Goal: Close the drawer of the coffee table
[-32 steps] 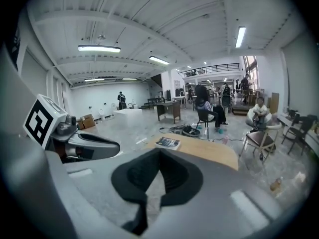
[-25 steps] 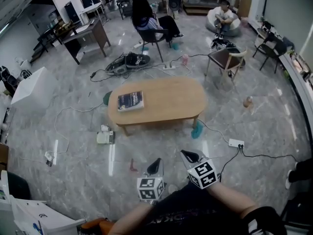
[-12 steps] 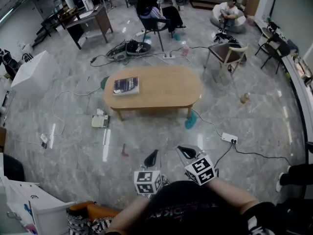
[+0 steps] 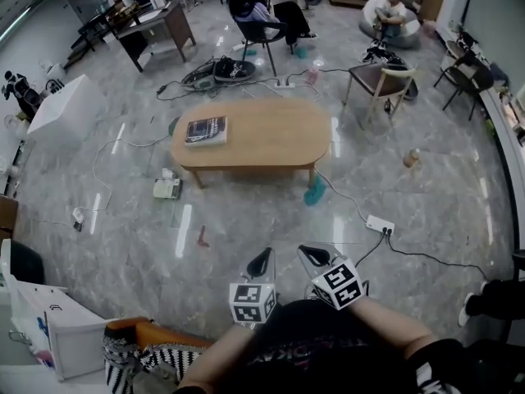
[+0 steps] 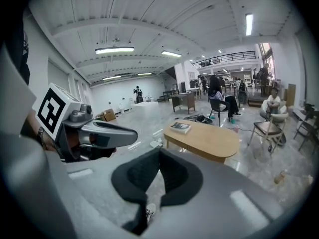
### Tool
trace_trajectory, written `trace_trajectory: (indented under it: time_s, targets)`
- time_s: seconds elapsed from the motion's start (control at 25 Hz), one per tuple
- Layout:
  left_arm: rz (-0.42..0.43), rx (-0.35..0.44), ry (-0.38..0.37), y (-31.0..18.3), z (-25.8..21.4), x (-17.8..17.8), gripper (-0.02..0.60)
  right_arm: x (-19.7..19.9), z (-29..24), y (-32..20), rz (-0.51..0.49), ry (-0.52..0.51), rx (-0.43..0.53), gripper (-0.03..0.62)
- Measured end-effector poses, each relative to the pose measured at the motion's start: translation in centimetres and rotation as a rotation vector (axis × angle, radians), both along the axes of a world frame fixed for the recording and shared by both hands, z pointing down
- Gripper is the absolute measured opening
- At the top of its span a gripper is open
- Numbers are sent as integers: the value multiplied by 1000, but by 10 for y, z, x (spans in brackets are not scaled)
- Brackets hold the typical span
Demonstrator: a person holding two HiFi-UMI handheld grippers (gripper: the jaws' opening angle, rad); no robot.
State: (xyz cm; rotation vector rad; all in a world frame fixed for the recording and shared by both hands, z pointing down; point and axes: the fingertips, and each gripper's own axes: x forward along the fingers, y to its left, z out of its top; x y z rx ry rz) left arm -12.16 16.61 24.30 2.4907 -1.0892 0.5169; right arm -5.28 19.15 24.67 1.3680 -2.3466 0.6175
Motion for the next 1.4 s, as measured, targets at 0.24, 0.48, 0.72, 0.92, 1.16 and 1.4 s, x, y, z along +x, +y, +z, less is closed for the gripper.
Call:
trace_trajectory:
  time_s: [0.24, 0.48, 0.72, 0.92, 1.16, 1.4]
  targets:
    - [-11, 4, -14, 30, 6, 31, 3, 26, 8, 26, -43, -6, -15, 2]
    - [-52, -3, -10, 39, 12, 43, 3, 39, 12, 32, -86, -3, -14, 2]
    - [-63, -5, -9, 41, 10, 54, 3, 48, 10, 32, -101, -7, -10, 2]
    - [-63, -10, -13, 43, 14, 57, 3, 50, 17, 36, -113, -13, -26, 2]
    - [-54, -13, -23, 49, 16, 58, 4, 51, 19, 42, -108, -25, -29, 2]
    - [-58, -11, -33, 52, 13, 55, 3, 47, 17, 44, -121, -30, -27, 2]
